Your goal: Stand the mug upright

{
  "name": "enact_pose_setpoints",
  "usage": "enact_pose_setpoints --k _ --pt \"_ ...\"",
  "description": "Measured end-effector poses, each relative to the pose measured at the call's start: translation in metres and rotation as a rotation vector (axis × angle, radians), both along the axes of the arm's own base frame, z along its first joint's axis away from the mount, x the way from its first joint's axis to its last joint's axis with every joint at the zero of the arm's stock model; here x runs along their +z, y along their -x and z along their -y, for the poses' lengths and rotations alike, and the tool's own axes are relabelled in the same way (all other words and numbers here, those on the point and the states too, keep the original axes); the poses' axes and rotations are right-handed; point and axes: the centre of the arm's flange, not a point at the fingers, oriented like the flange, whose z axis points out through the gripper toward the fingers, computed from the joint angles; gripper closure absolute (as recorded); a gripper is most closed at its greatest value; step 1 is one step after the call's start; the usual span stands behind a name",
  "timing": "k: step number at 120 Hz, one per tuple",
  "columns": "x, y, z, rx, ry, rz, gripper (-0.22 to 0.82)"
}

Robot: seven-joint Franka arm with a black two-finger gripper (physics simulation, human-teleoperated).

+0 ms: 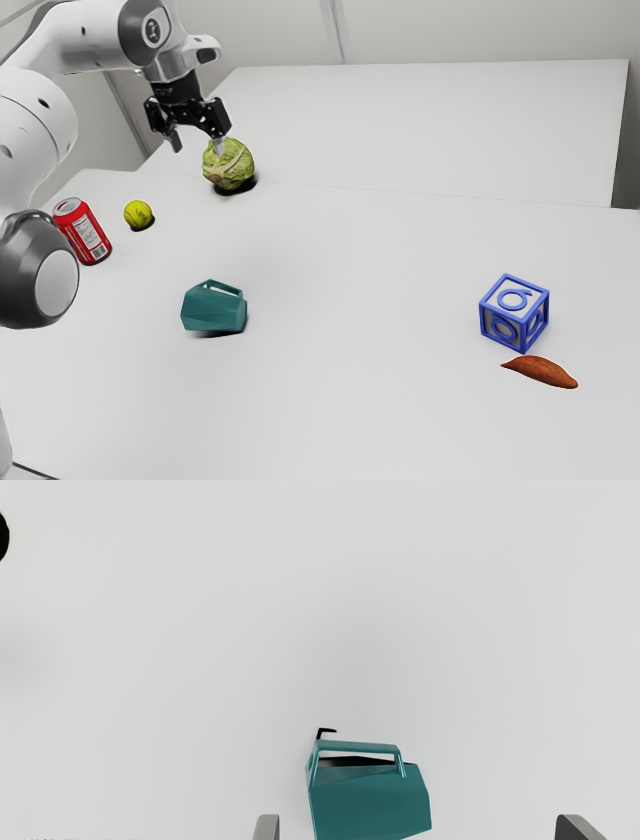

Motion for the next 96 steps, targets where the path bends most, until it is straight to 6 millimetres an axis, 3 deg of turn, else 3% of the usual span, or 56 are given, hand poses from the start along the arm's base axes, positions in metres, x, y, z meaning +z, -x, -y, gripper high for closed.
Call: enact_pose_setpoints --k 28,69,96 --pt "0.003 0.012 -0.005 0.023 0.02 0.009 0.0" --pt "-0.081 0.107 -0.034 0.091 0.181 0.044 0.0" --pt "-0.128 0.148 -0.063 0.183 0.293 0.087 0.0"
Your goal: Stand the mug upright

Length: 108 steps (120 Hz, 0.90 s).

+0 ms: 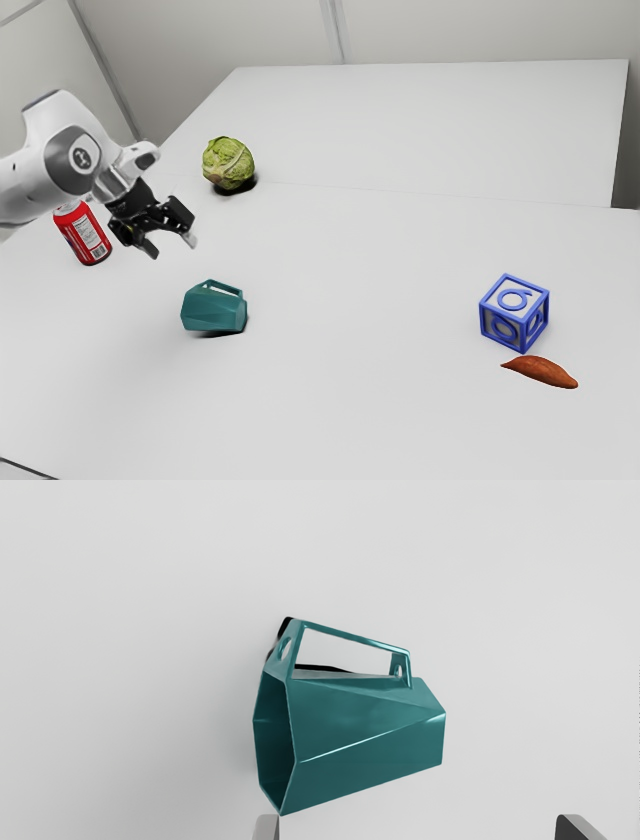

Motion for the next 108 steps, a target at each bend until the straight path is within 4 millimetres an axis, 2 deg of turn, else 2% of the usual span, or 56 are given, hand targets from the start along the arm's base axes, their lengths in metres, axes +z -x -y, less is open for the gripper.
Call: enact_pose_setpoints --k 27,86,97,108 --pt "-0.039 0.019 -0.025 0.079 0.097 0.041 0.0" --pt "-0.107 0.025 -0.055 0.112 0.213 0.092 0.0" --pt "-0.12 0.025 -0.057 0.107 0.225 0.094 0.0" --pt "-0.131 0.021 -0.05 0.086 0.242 0.101 0.0"
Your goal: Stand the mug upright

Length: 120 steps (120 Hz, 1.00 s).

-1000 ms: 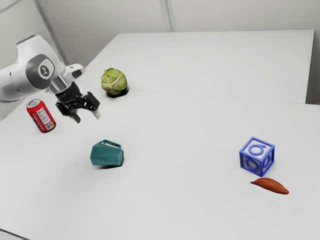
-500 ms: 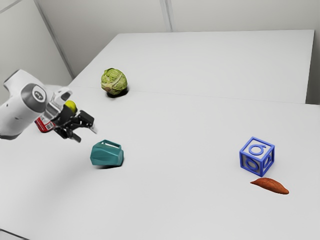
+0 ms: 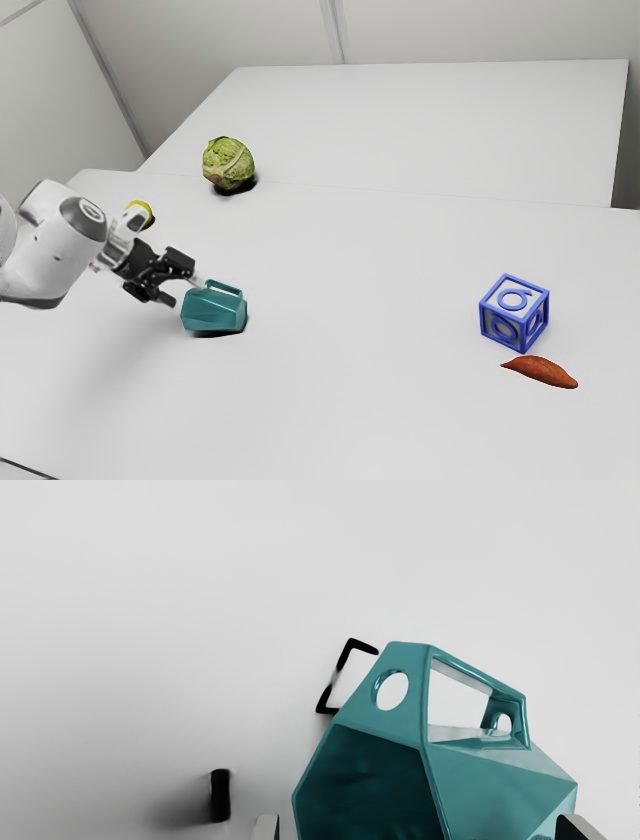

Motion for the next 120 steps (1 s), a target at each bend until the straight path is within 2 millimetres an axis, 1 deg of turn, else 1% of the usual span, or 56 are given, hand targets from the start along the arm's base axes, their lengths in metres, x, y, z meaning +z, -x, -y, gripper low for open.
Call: enact_pose_setpoints --k 7,21,64,95,104,120 --pt "-0.005 -0.002 0.003 -0.006 0.015 0.012 0.0" --pt "-0.011 -0.002 0.003 -0.008 0.049 0.043 0.0" --pt "-0.018 0.002 0.008 -0.082 0.16 0.122 0.0" --pt "-0.03 0.005 0.017 -0.138 0.219 0.136 0.0" --pt "-0.031 0.005 0.018 -0.148 0.227 0.143 0.05" --pt "-0.032 0.005 0.019 -0.166 0.234 0.157 0.22"
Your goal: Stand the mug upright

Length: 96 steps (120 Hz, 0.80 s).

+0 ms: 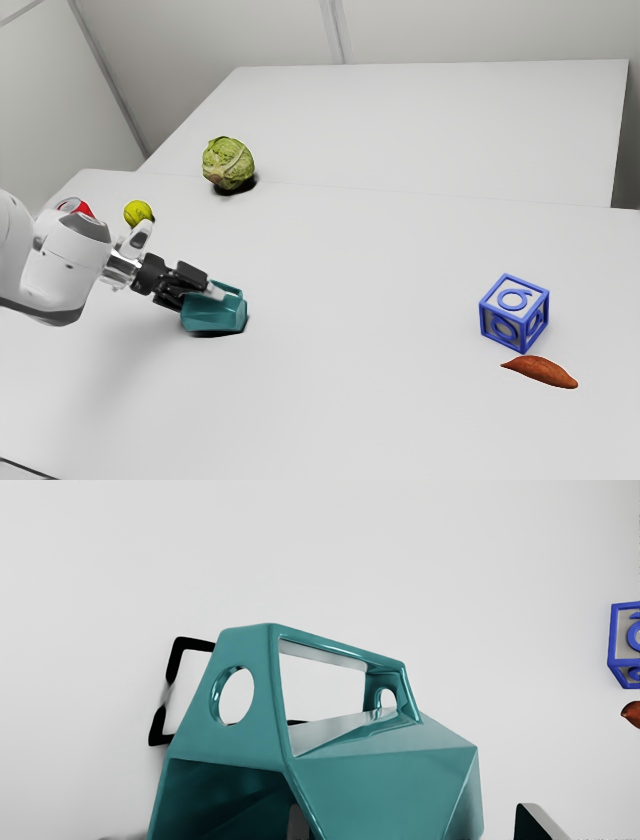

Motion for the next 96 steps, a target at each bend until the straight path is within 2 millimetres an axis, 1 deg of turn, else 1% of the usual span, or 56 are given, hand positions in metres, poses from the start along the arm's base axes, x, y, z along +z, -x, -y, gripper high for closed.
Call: enact_pose_setpoints --k 27,48,65,75,88,96 --pt "0.001 -0.001 0.001 -0.02 0.002 0.024 0.48" --pt "0.003 -0.003 0.003 -0.027 0.001 0.041 0.63" --pt "0.005 -0.005 0.008 -0.034 0.005 0.055 0.7" --pt "0.009 -0.009 0.016 -0.044 0.009 0.07 0.73" --pt "0.021 -0.018 0.03 -0.067 0.01 0.102 0.74" --pt "0.032 -0.022 0.037 -0.081 0.007 0.128 0.75"
